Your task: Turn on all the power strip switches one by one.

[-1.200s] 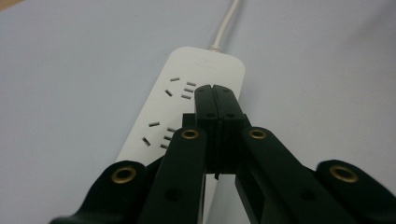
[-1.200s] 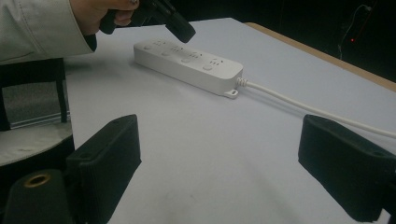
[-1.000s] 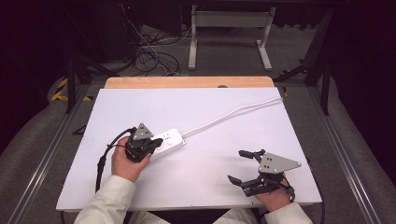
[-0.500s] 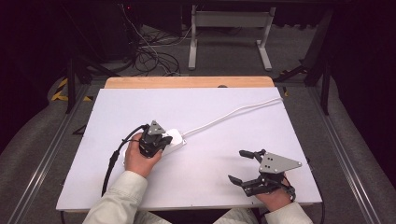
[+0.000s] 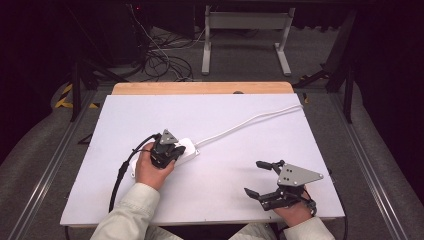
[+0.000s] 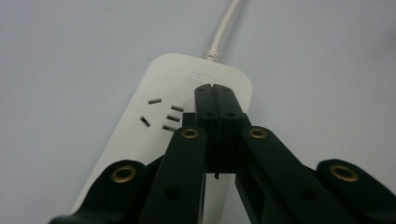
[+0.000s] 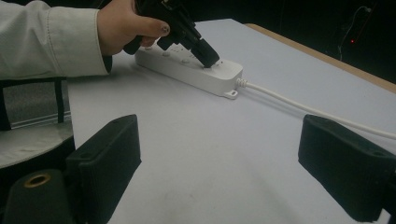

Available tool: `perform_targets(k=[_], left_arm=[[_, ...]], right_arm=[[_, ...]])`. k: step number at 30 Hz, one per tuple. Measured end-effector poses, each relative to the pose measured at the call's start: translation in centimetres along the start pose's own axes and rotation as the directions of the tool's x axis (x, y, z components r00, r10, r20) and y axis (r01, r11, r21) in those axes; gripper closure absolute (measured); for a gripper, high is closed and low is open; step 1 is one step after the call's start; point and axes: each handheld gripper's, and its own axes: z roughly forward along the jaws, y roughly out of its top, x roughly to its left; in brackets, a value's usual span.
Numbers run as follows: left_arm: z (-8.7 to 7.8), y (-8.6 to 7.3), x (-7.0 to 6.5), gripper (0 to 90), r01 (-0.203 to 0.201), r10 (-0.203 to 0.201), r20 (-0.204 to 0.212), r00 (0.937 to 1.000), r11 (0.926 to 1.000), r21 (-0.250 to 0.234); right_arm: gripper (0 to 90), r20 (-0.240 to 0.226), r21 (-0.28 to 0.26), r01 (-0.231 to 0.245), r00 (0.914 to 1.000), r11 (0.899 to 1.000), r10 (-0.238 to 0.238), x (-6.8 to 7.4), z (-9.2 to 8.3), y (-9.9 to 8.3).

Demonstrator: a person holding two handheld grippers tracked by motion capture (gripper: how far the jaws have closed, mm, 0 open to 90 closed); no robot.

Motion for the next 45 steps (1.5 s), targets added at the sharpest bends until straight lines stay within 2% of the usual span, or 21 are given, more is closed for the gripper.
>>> perform_targets(k=[9, 15, 18, 22, 26, 28, 29, 30, 31, 33, 37, 45], left_arm=[[0.1, -0.1, 0.1, 90.0, -0.015, 0.015, -0.008, 0.9999, 0.9999, 0.004], [0.2, -0.3, 0.1, 90.0, -0.004, 0.004, 0.0, 1.0, 1.0, -0.005], [0.2, -0.5, 0.2, 90.0, 0.015, -0.015, 0.01, 0.9998, 0.9998, -0.015], [0.3, -0.4, -0.1, 90.0, -0.008, 0.008, -0.01, 0.9999, 0.9999, -0.008], [0.3, -0.4, -0.2, 90.0, -0.003, 0.003, -0.019, 0.9998, 1.0, 0.003], [0.2, -0.3, -0.1, 90.0, 0.004, -0.004, -0.008, 1.0, 1.0, 0.005], [0.1, -0.3, -0.3, 90.0, 0.004, -0.004, -0.012, 0.9999, 0.9999, 0.013], [-0.3, -0.3, -0.2, 90.0, -0.012, 0.012, -0.035, 0.9993, 0.9998, 0.013], [-0.5, -0.4, -0.2, 90.0, -0.013, 0.013, -0.035, 0.9993, 0.9999, -0.001], [-0.9, -0.6, 0.1, 90.0, 0.021, -0.021, -0.006, 0.9998, 0.9997, -0.01], [-2.2, -0.3, 0.0, 90.0, 0.03, -0.029, 0.02, 0.9994, 0.9974, -0.065], [-4.2, 0.0, -0.8, 89.9, -0.007, 0.012, 0.039, 0.9991, 0.9931, -0.117]], right_arm=[[13.0, 0.0, 0.0, 0.004, 1.0, 1.0, -0.004, 0.1, 0.0, 0.0], [13.0, -0.002, 0.0, 0.004, 1.0, 1.0, -0.004, 0.1, 0.0, 0.0], [13.0, -0.004, 0.002, 0.005, 1.0, 1.0, -0.005, 0.1, 0.1, 0.0], [13.0, -0.003, 0.003, 0.004, 1.0, 1.0, -0.004, 0.1, 0.1, 0.0], [13.0, -0.002, 0.003, 0.004, 1.0, 1.0, -0.004, 0.1, 0.1, 0.0], [12.9, -0.004, 0.006, 0.001, 1.0, 1.0, -0.001, 0.2, 0.1, 0.0], [12.9, -0.002, 0.007, 0.002, 1.0, 1.0, -0.002, 0.2, 0.1, 0.0], [12.9, -0.002, 0.002, 0.003, 1.0, 1.0, -0.003, 0.1, 0.1, 0.0], [12.9, 0.0, 0.0, 0.002, 1.0, 1.0, -0.002, 0.1, 0.0, 0.0], [12.9, 0.001, -0.002, -0.005, 1.0, 1.0, 0.005, 0.0, 0.0, -0.1], [12.9, 0.002, 0.002, -0.004, 1.0, 1.0, 0.004, 0.0, 0.1, -0.1], [12.9, 0.006, 0.002, -0.006, 1.0, 1.0, 0.006, 0.0, 0.0, -0.1]])
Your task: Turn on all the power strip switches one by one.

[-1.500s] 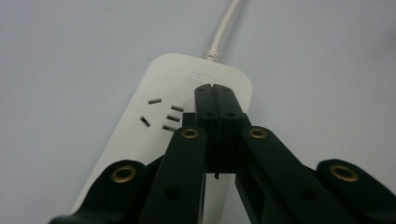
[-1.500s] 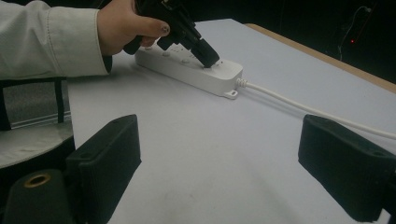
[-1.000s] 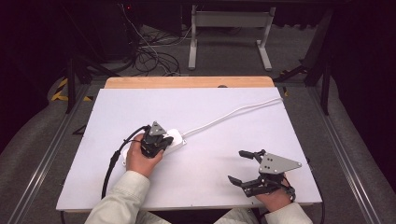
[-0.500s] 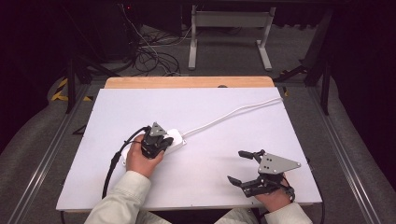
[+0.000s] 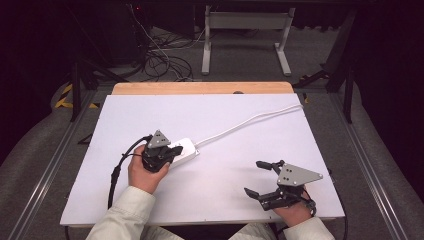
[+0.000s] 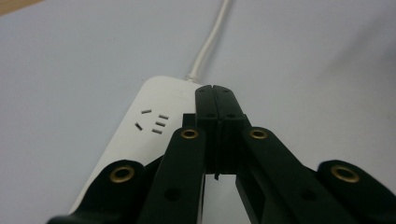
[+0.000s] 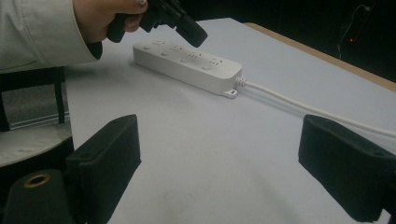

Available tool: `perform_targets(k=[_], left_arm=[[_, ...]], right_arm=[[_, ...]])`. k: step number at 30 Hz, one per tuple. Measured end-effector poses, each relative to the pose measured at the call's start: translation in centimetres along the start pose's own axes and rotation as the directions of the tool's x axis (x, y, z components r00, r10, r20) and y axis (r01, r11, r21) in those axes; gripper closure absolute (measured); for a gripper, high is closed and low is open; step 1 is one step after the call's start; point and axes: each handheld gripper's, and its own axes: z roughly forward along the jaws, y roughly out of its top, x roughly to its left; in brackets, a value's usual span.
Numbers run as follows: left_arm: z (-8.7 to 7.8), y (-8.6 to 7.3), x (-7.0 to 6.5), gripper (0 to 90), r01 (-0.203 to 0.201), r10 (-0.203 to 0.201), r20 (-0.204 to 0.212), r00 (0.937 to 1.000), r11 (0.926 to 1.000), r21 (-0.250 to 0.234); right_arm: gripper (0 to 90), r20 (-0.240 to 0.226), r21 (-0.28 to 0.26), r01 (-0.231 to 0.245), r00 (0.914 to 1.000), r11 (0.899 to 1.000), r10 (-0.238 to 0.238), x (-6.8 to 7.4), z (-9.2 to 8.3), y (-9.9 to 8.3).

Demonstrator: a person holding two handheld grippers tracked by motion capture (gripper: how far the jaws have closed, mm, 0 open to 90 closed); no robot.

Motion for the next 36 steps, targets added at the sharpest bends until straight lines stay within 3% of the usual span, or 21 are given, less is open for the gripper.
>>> perform_targets(k=[1, 2, 9, 11, 15, 17, 19, 21, 24, 29, 32, 36], left_arm=[[-0.4, 0.1, -0.1, 87.0, 0.005, -0.005, 0.01, 0.9999, 0.9999, -0.015], [-0.8, 0.2, -0.1, 73.4, -0.008, 0.008, 0.006, 0.9999, 0.9996, -0.027], [-3.7, 0.2, -0.6, 62.2, -0.02, 0.023, 0.043, 0.9988, 0.9965, -0.082], [-4.4, 0.0, -0.5, 63.7, -0.02, 0.026, 0.056, 0.9981, 0.9956, -0.092], [-5.6, -0.7, -0.4, 59.3, -0.029, 0.041, 0.073, 0.9965, 0.9868, -0.159], [-6.1, -1.1, -0.4, 54.4, -0.051, 0.063, 0.056, 0.9964, 0.9795, -0.195], [-6.4, -1.7, -0.3, 48.8, -0.022, 0.038, 0.079, 0.9962, 0.9803, -0.196], [-6.7, -2.3, -0.1, 47.6, -0.011, 0.033, 0.098, 0.9947, 0.9764, -0.216], [-7.3, -3.2, 0.0, 42.9, -0.037, 0.057, 0.077, 0.9954, 0.9703, -0.239], [-7.9, -4.6, 0.1, 30.2, -0.037, 0.054, 0.064, 0.9965, 0.9693, -0.243], [-8.2, -5.8, 0.1, 25.7, -0.079, 0.085, 0.013, 0.9963, 0.9645, -0.252], [-8.5, -7.1, 0.4, 19.8, -0.069, 0.085, 0.048, 0.9953, 0.962, -0.264]], right_arm=[[12.9, -0.001, -0.004, -0.001, 1.0, 1.0, 0.001, 0.0, 0.0, 0.0], [12.9, 0.002, -0.004, 0.003, 1.0, 1.0, -0.003, 0.0, -0.1, 0.0], [12.9, 0.006, -0.008, 0.001, 1.0, 1.0, -0.001, -0.1, -0.2, 0.0], [12.9, 0.008, -0.007, 0.002, 1.0, 1.0, -0.002, -0.1, -0.2, 0.0], [12.9, 0.008, -0.01, 0.003, 1.0, 1.0, -0.003, -0.1, -0.3, 0.0], [12.9, 0.008, -0.009, 0.004, 1.0, 1.0, -0.004, -0.1, -0.3, 0.0], [12.9, 0.009, -0.01, 0.004, 1.0, 1.0, -0.004, -0.1, -0.3, 0.0], [12.9, 0.01, -0.011, 0.004, 0.9999, 1.0, -0.004, -0.1, -0.3, 0.0], [12.9, 0.01, -0.011, 0.005, 0.9999, 1.0, -0.004, -0.1, -0.4, 0.0], [12.9, 0.011, -0.01, 0.004, 0.9999, 1.0, -0.004, -0.2, -0.4, 0.0], [12.9, 0.011, -0.013, 0.002, 0.9999, 1.0, -0.001, -0.2, -0.5, 0.0], [12.9, 0.011, -0.013, 0.0, 0.9999, 1.0, 0.0, -0.2, -0.5, 0.0]])
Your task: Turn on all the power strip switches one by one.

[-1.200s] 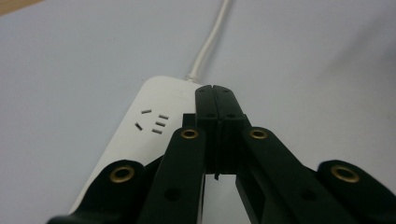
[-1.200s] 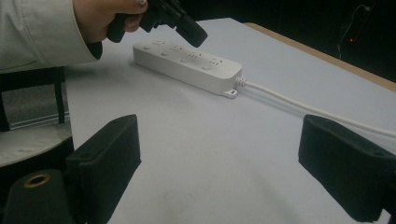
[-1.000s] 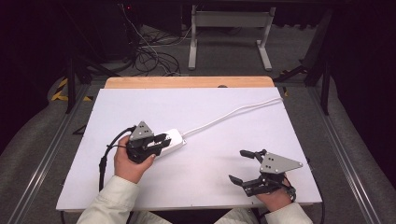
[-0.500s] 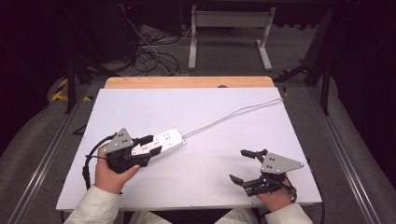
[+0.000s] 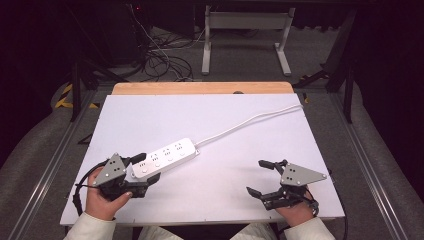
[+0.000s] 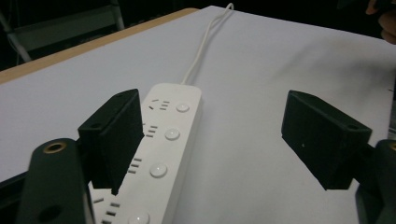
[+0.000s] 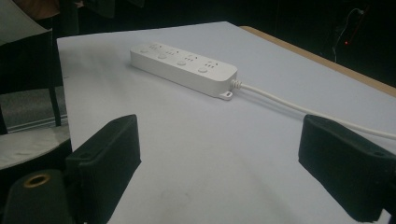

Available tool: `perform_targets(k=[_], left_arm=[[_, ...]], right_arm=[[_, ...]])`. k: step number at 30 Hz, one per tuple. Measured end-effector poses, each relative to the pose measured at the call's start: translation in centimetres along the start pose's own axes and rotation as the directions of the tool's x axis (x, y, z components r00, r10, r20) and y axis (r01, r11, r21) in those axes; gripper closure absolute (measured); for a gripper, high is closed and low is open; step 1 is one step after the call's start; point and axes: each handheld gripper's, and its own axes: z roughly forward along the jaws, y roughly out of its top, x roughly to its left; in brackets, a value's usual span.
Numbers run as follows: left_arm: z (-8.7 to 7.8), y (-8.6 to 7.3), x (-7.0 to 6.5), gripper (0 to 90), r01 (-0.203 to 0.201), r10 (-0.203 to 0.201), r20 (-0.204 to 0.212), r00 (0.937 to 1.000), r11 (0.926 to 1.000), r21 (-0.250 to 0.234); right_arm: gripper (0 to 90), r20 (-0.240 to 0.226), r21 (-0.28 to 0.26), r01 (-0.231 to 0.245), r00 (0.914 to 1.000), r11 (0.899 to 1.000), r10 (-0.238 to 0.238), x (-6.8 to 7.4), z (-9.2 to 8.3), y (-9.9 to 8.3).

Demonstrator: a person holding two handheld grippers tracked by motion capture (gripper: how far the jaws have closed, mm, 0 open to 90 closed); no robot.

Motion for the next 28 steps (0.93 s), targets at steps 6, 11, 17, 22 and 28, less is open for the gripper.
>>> perform_targets(k=[6, 11, 17, 22, 28], left_arm=[[-0.9, -1.7, 0.4, 16.0, 0.009, -0.008, 0.033, 0.9994, 0.9995, -0.03], [-1.3, -3.3, 0.9, 13.5, 0.025, -0.023, 0.044, 0.9987, 0.9992, -0.031], [-1.5, -4.7, 1.2, 13.6, 0.09, -0.09, 0.022, 0.9957, 0.9958, -0.016], [-1.3, -4.8, 1.1, 13.7, 0.099, -0.099, 0.001, 0.9951, 0.9951, 0.003], [-1.3, -4.3, 0.7, 13.9, 0.01, -0.009, -0.049, 0.9988, 0.9999, 0.012]], right_arm=[[12.8, -0.001, 0.004, -0.001, 1.0, 1.0, 0.001, -0.1, 0.0, 0.0], [12.8, -0.007, 0.003, -0.003, 1.0, 1.0, 0.003, -0.1, 0.0, -0.1], [11.6, -0.012, 0.005, -0.016, 0.9998, 1.0, 0.016, -0.4, 0.1, -0.4], [10.8, -0.021, -0.003, -0.041, 0.9989, 0.999, 0.041, -0.7, 0.1, -0.6], [9.9, -0.026, 0.0, -0.065, 0.9976, 0.998, 0.065, -1.2, 0.3, -0.9]])
